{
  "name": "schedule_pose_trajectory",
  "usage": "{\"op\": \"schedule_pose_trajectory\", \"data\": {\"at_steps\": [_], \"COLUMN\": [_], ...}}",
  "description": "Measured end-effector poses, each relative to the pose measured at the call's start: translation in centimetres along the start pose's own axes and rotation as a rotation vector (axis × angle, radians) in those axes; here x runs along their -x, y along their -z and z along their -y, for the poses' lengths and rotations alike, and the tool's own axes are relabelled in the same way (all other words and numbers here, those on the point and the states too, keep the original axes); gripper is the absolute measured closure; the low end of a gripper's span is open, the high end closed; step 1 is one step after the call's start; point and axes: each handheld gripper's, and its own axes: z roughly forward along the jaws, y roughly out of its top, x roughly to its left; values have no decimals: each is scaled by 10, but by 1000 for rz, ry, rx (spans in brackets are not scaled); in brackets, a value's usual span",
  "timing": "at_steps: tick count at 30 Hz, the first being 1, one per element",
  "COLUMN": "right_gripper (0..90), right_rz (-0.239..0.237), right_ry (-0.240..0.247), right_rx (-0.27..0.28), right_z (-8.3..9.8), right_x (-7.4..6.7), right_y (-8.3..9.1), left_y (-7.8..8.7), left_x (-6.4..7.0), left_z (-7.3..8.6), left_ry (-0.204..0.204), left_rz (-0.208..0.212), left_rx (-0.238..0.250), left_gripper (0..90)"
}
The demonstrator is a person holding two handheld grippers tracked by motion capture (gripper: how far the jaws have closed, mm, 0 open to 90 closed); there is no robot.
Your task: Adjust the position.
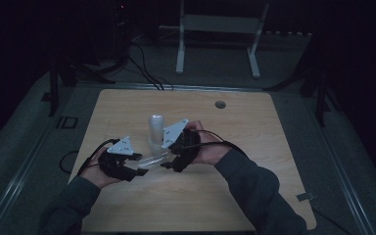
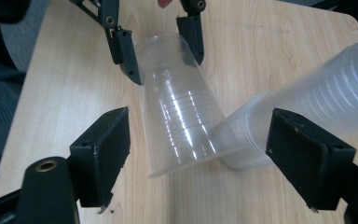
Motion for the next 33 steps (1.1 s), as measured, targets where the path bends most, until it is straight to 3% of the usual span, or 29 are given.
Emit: {"op": "schedule_pose_trajectory", "data": {"at_steps": [8,18,33], "right_gripper": [211,208,208], "right_rz": [-12,0,3], "right_ry": [-40,-42,-85], "right_rx": [40,64,69], "right_z": [8,8,20], "right_x": [5,4,7], "right_y": [3,7,3], "left_y": [7,15,18], "left_x": [0,-2,-4], "left_z": [8,16,19], "left_ry": [35,77,103], "left_rz": [-6,-28,-39], "left_rx": [63,142,222], "left_gripper": [422,423,424]}}
